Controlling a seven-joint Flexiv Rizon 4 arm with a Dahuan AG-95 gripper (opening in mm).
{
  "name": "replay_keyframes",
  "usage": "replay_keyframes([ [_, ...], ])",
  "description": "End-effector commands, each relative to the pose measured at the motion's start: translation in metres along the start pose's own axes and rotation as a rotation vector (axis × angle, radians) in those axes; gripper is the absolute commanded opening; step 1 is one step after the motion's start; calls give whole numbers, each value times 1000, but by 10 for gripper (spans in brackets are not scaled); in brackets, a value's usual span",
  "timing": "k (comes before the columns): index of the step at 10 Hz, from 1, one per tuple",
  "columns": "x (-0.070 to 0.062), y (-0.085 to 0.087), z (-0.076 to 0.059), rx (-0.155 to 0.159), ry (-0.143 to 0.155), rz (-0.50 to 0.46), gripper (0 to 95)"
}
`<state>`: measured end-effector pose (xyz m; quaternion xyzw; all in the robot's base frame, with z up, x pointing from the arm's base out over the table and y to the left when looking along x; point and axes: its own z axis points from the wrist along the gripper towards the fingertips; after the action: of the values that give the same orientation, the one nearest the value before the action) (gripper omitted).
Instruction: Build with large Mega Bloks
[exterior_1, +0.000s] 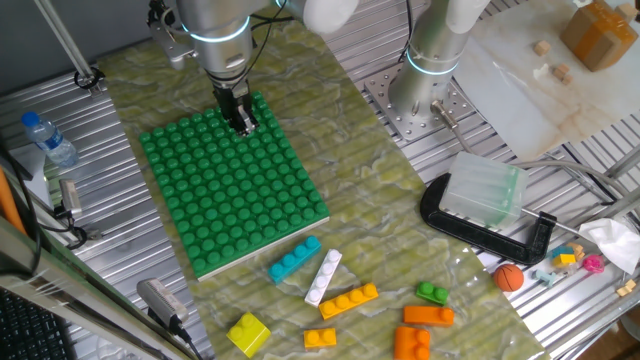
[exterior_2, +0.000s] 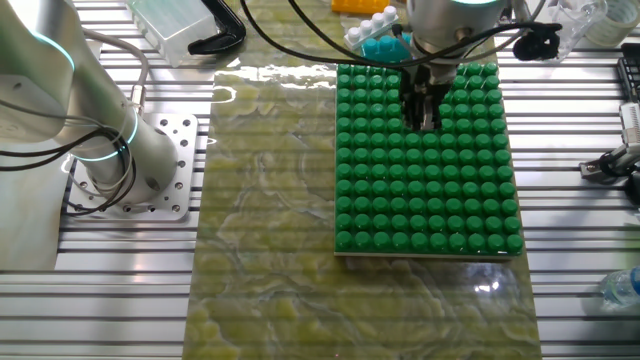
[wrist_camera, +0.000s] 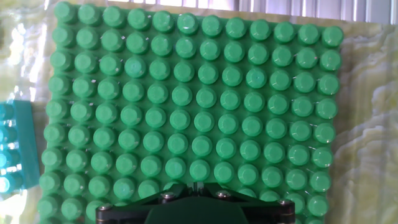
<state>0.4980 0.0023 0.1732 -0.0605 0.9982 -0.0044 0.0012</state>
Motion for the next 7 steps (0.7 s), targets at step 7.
replay_keyframes([
  [7,0,0,1,14,18,-6,0],
])
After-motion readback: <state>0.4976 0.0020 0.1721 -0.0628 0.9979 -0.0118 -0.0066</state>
